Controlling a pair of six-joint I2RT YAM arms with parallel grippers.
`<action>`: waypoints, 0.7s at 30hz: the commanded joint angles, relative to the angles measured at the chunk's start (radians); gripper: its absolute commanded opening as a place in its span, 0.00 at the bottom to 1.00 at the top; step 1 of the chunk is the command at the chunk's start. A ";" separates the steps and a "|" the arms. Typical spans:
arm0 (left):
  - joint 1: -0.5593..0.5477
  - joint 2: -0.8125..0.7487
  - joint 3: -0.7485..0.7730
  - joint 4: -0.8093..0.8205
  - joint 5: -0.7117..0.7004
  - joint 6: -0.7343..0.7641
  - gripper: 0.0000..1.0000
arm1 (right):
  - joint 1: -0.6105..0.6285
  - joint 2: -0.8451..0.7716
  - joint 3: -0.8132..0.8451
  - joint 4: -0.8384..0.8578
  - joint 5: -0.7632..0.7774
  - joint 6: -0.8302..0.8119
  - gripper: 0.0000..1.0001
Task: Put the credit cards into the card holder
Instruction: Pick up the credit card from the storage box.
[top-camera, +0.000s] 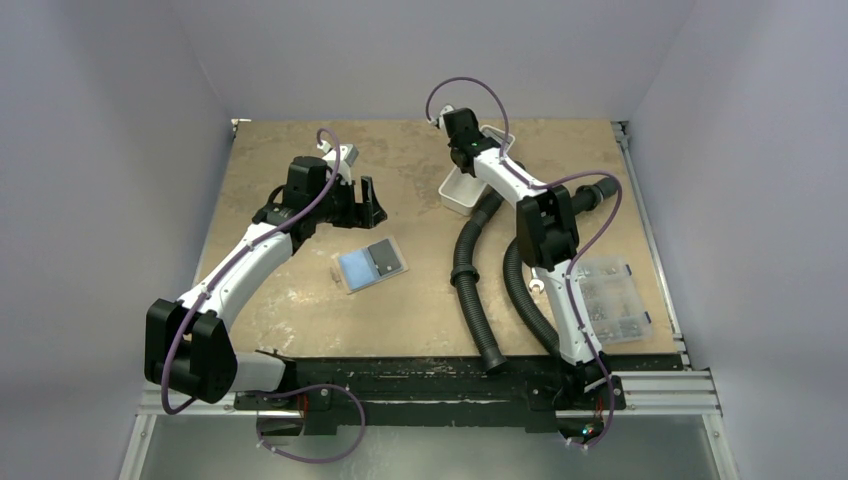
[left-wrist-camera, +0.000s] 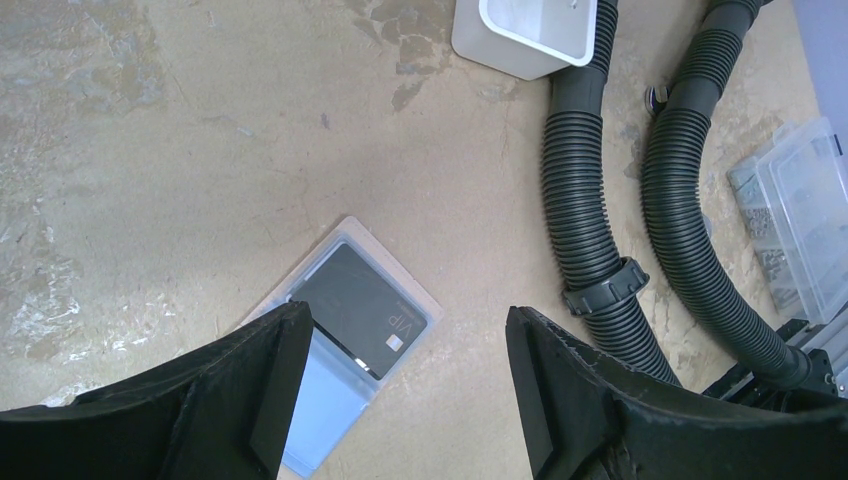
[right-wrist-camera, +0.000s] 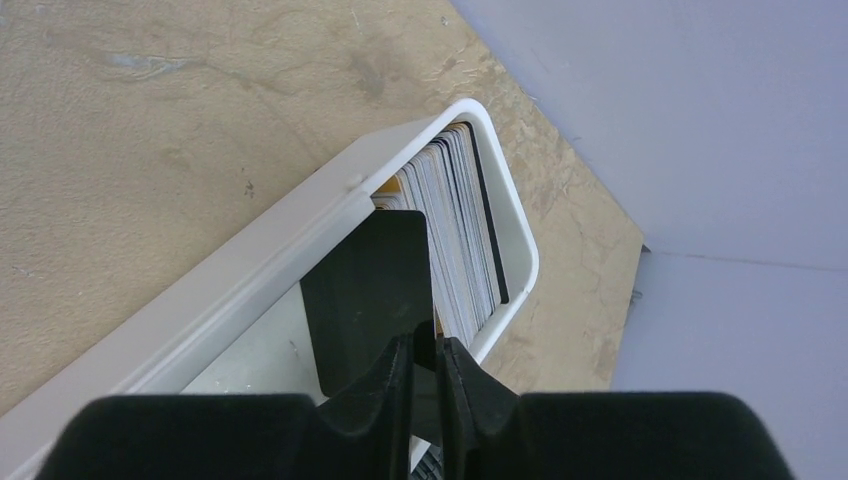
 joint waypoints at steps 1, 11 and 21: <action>-0.008 -0.010 -0.001 0.035 0.014 0.021 0.76 | -0.002 -0.072 -0.001 0.022 0.041 -0.007 0.15; -0.008 -0.010 -0.004 0.036 0.018 0.020 0.76 | 0.013 -0.097 0.005 -0.012 0.042 0.007 0.04; -0.009 -0.007 -0.007 0.043 0.029 0.017 0.76 | 0.018 -0.156 0.026 -0.091 -0.050 0.122 0.00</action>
